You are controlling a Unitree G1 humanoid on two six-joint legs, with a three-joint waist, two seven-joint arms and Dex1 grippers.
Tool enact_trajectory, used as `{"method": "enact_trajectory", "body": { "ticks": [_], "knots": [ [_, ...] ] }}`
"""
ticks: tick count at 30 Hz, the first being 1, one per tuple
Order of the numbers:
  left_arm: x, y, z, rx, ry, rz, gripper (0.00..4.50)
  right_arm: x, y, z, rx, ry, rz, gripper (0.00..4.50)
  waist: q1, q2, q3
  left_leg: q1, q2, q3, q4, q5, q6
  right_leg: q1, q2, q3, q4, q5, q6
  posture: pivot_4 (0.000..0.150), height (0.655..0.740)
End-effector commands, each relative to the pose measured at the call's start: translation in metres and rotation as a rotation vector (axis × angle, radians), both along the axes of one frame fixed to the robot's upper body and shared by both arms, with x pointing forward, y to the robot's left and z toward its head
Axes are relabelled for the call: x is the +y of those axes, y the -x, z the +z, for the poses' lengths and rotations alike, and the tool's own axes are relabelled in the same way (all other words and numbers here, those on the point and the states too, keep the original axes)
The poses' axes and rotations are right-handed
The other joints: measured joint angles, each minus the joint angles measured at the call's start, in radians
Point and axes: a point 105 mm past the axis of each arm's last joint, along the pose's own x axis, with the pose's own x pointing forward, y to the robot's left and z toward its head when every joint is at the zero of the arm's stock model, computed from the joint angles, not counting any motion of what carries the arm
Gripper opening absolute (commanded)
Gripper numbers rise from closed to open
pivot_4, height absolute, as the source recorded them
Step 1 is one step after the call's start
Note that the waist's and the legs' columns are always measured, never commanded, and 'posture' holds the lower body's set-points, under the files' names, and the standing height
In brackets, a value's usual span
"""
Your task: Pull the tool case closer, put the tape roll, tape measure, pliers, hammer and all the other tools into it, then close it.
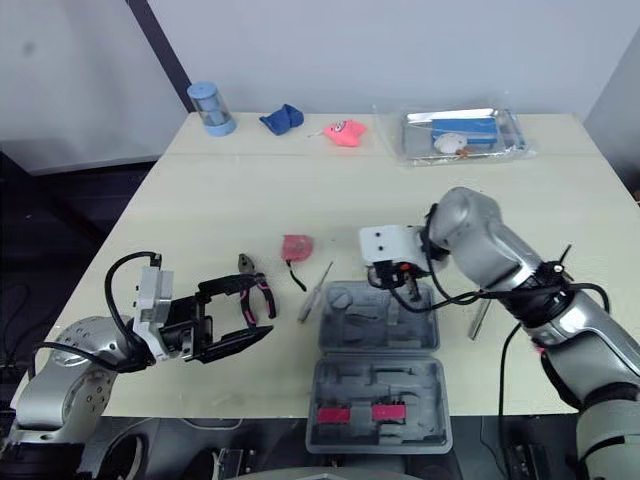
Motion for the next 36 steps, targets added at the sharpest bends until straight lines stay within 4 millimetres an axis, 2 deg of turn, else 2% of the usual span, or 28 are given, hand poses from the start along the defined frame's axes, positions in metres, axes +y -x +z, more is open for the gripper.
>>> {"method": "enact_trajectory", "body": {
  "ticks": [1, 6, 9, 14, 23, 36],
  "knots": [
    [0.004, 0.003, 0.010, -0.061, -0.002, 0.062, 4.50, 0.022, -0.003, 0.002, -0.039, 0.006, 0.044, 0.02, -0.002, 0.000, 0.000, 0.000, 0.000, 0.000, 0.000, 0.000, 0.000, 0.000, 0.000, 0.000, 0.000, 0.000, 0.000, 0.150, 0.7400],
    [0.013, 0.005, 0.005, -0.043, -0.006, 0.151, 4.50, 0.055, -0.007, -0.018, -0.089, 0.027, 0.092, 0.02, -0.008, 0.000, 0.000, 0.001, 0.000, -0.001, -0.001, 0.001, -0.002, -0.001, -0.001, 0.000, 0.001, 0.000, 0.000, 0.150, 0.7400],
    [0.015, 0.005, 0.005, -0.038, -0.006, 0.174, 4.50, 0.063, -0.008, -0.030, -0.099, 0.032, 0.104, 0.02, -0.005, 0.000, 0.000, 0.001, 0.000, -0.001, -0.001, 0.001, -0.002, -0.001, 0.002, 0.000, 0.001, 0.000, 0.000, 0.150, 0.7400],
    [0.017, 0.005, 0.001, -0.021, -0.024, 0.181, 4.50, 0.066, -0.008, -0.046, -0.101, 0.045, 0.110, 0.02, -0.006, 0.000, 0.000, 0.001, -0.001, -0.001, -0.001, 0.001, -0.002, -0.001, 0.002, 0.000, 0.001, 0.000, 0.000, 0.150, 0.7400],
    [0.020, -0.001, 0.000, -0.012, -0.041, 0.173, 4.50, 0.063, -0.008, -0.060, -0.078, 0.049, 0.100, 0.02, -0.023, 0.000, 0.000, 0.001, 0.000, -0.001, -0.001, 0.001, -0.003, -0.001, 0.003, 0.000, 0.002, 0.000, 0.000, 0.150, 0.7400],
    [0.020, -0.001, -0.002, -0.001, -0.051, 0.159, 4.50, 0.065, -0.008, -0.065, -0.081, 0.034, 0.095, 0.02, -0.028, 0.000, 0.000, 0.001, 0.000, -0.001, -0.001, 0.001, -0.003, -0.001, 0.002, 0.000, 0.002, 0.000, 0.000, 0.150, 0.7400]
  ]
}}
